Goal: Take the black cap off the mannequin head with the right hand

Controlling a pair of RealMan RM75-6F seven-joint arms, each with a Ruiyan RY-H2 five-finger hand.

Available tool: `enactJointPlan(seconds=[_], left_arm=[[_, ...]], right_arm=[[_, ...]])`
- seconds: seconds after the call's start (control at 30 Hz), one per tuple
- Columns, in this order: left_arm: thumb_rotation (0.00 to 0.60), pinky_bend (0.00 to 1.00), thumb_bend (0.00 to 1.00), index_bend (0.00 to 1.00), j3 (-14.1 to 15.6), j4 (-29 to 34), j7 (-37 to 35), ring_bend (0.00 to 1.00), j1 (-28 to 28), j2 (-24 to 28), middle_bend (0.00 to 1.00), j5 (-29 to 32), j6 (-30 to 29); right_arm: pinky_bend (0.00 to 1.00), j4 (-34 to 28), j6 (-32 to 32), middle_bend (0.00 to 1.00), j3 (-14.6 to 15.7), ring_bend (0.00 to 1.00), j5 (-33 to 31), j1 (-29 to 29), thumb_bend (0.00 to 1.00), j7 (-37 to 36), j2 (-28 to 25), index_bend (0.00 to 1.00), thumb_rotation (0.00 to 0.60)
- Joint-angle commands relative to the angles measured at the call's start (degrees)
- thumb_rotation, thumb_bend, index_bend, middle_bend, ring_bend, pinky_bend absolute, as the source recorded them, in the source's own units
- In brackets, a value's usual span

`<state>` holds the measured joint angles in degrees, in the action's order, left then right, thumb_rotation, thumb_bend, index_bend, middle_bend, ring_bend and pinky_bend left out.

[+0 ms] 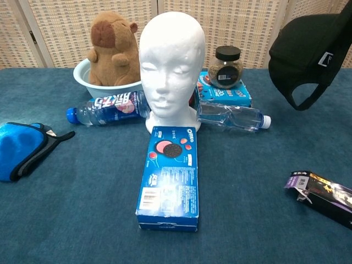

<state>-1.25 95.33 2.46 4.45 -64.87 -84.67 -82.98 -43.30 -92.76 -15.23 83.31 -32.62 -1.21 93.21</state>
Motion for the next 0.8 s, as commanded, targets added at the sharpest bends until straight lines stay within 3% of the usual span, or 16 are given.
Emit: enactJointPlan(seconds=[0.03, 0.3, 0.47, 0.67, 0.8], left_arm=[[0.600, 0.00, 0.62, 0.00, 0.0, -0.2, -0.2, 0.00, 0.0, 0.0, 0.00, 0.1, 0.2], [0.600, 0.00, 0.62, 0.00, 0.1, -0.8, -0.8, 0.00, 0.1, -0.3, 0.00, 0.2, 0.5], [0.600, 0.00, 0.62, 0.00, 0.2, -0.8, -1.0, 0.00, -0.1, -0.2, 0.00, 0.3, 0.2], [0.600, 0.00, 0.62, 0.00, 0.4, -0.8, -1.1, 0.00, -0.2, -0.2, 0.00, 0.0, 0.0], [0.600, 0.00, 0.62, 0.00, 0.5, -0.9, -1.3, 0.00, -0.3, -0.2, 0.00, -0.1, -0.1]], right_arm=[[0.12, 5.8, 2.4, 0.48, 1.0, 0.29, -0.9, 0.2, 0.49, -3.2, 4.4, 0.86, 0.600], [0.12, 18.2, 6.9, 0.48, 3.4, 0.29, -0.6, 0.3, 0.49, -8.0, 12.4, 0.86, 0.600], [0.12, 22.0, 9.2, 0.48, 5.3, 0.29, 0.2, 1.2, 0.49, -9.6, 14.7, 0.86, 0.600], [0.12, 19.5, 14.6, 0.41, 7.5, 0.26, 0.6, 2.6, 0.44, -6.7, 13.4, 0.83, 0.600], [0.10, 13.1, 18.7, 0.32, 7.3, 0.18, -0.9, 3.4, 0.27, -1.9, 9.9, 0.67, 0.600]])
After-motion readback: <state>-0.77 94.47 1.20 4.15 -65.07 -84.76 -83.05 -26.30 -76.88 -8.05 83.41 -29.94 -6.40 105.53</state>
